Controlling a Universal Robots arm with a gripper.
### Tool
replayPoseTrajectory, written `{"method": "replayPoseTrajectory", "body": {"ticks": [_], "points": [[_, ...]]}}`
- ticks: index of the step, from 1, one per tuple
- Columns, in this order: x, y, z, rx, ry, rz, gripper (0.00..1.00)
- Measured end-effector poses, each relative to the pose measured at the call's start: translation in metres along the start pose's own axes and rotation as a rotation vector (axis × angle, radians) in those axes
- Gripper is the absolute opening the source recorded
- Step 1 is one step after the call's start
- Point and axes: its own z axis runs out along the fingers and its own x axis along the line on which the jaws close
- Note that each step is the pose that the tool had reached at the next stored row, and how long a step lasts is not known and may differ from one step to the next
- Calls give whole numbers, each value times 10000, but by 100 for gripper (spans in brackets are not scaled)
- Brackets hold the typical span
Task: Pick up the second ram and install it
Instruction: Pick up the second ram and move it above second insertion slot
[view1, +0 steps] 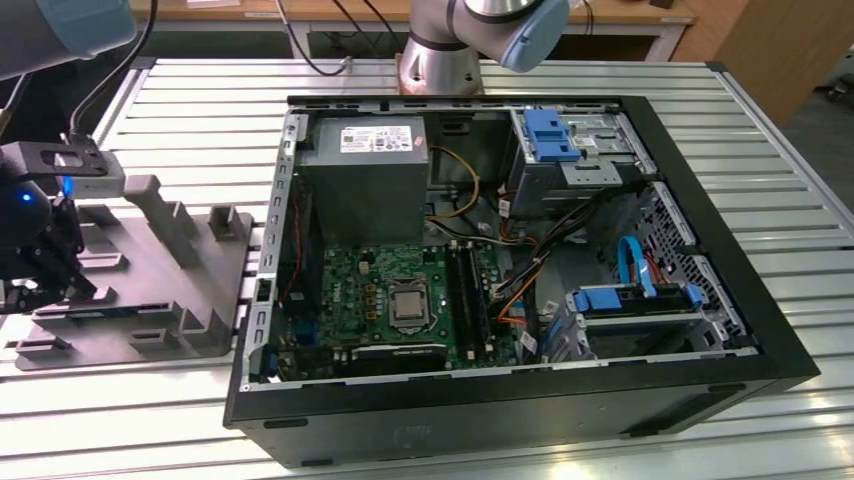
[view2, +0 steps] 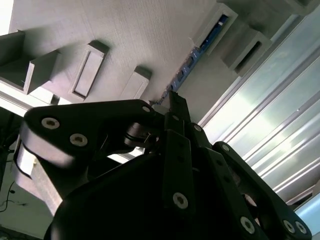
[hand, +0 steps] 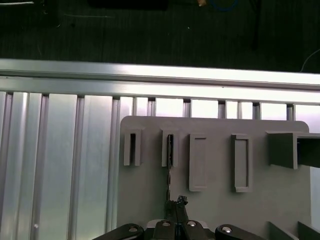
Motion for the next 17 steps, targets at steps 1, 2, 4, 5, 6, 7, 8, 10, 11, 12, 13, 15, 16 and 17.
{"method": "replayPoseTrajectory", "body": {"ticks": [1, 2, 4, 5, 6, 7, 8, 10, 11, 12, 13, 15, 16, 17], "points": [[4, 3, 8, 19, -3, -14, 10], [7, 3, 17, 26, -5, -24, 10], [12, 4, 36, 25, -5, -45, 10], [14, 4, 48, 25, -5, -58, 10], [15, 5, 60, 24, -6, -70, 10], [16, 4, 71, 24, -7, -82, 10], [17, 4, 81, 24, -8, -90, 10], [18, 3, 101, 22, -8, -105, 10], [18, 2, 115, 22, -7, -112, 10], [19, 2, 127, 22, -7, -119, 10], [19, 1, 139, 22, -7, -126, 10], [19, 1, 142, 20, -6, -128, 10], [20, 2, 142, 19, -5, -128, 10], [19, 1, 142, 20, -6, -128, 10]]}}
